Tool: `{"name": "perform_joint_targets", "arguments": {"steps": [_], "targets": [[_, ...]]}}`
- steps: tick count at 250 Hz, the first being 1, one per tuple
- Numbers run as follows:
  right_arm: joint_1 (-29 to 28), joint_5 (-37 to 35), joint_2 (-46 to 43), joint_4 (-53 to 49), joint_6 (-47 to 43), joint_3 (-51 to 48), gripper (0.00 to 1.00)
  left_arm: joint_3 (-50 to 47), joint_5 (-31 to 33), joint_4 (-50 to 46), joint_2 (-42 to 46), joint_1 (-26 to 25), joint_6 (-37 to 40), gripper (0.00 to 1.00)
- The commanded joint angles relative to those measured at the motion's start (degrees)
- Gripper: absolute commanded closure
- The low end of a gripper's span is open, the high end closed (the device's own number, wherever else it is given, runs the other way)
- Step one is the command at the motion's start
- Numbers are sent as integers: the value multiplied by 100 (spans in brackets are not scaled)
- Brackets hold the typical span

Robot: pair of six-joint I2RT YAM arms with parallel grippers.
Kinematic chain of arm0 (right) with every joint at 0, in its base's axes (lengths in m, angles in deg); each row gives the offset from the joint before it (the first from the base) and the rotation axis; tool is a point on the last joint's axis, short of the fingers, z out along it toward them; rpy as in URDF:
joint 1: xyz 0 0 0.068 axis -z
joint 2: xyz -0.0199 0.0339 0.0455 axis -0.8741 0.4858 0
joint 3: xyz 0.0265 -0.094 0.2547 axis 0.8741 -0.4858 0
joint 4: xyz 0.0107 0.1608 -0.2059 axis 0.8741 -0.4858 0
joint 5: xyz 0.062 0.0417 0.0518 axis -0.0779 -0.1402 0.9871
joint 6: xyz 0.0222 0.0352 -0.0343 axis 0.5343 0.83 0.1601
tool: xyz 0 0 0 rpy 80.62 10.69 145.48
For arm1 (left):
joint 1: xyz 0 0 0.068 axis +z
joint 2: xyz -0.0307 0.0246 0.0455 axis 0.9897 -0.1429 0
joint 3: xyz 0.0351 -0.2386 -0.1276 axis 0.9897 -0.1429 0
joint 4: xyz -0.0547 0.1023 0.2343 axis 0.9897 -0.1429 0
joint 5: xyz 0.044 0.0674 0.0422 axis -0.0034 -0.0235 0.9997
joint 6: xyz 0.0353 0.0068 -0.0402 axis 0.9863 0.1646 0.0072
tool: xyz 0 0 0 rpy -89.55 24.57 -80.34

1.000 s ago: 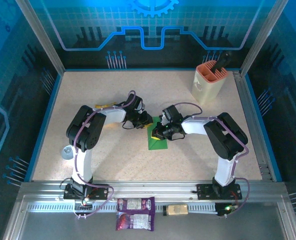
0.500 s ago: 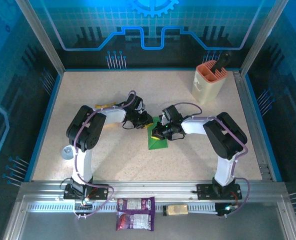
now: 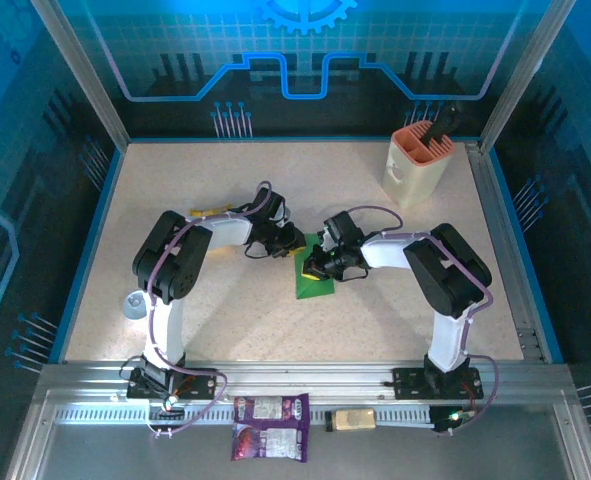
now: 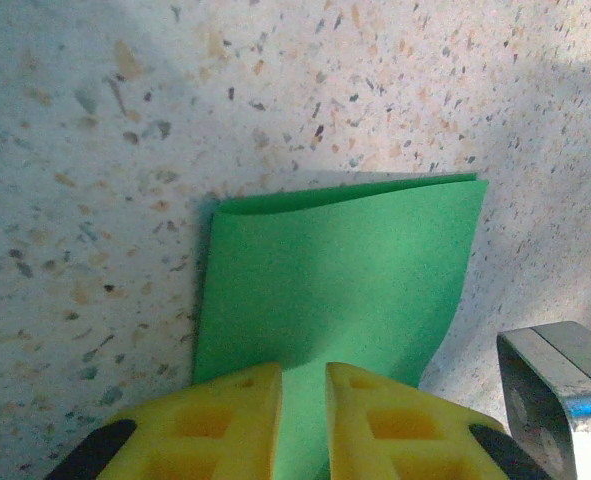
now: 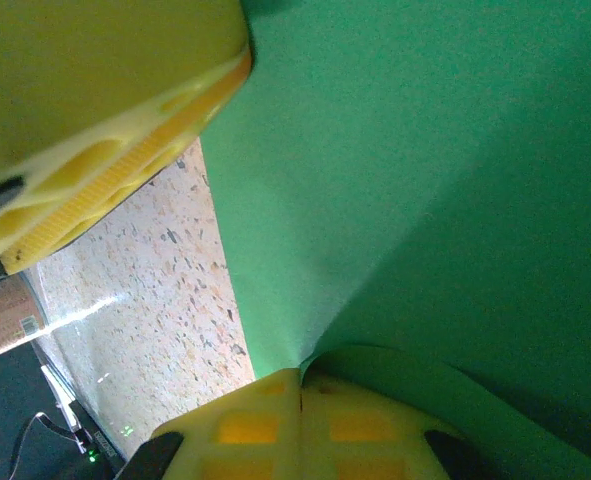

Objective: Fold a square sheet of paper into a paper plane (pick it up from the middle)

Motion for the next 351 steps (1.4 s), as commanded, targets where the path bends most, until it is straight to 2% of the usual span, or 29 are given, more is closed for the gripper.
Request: {"name": "perform_joint_targets", "arguments": {"steps": [1,201,217,287,351], "targets": [[-76,-156,103,-71,3,6,94,-71,67,-316,-244,-88,43,79],[-67,-261,111,-269,-24,-24,92,16,175,-413,-72,-73,-31,79],[-70,-285,136,-347,-40,-21,90,91,192,-461,72,-60,-92,78],[-67,-300,234,-463,-19,-3,70,-208,1074,-515,1214,189,-685,74],[-67,-311,269,-509,-65,-3,62,-851,1180,-499,2001,332,-718,73]]}}
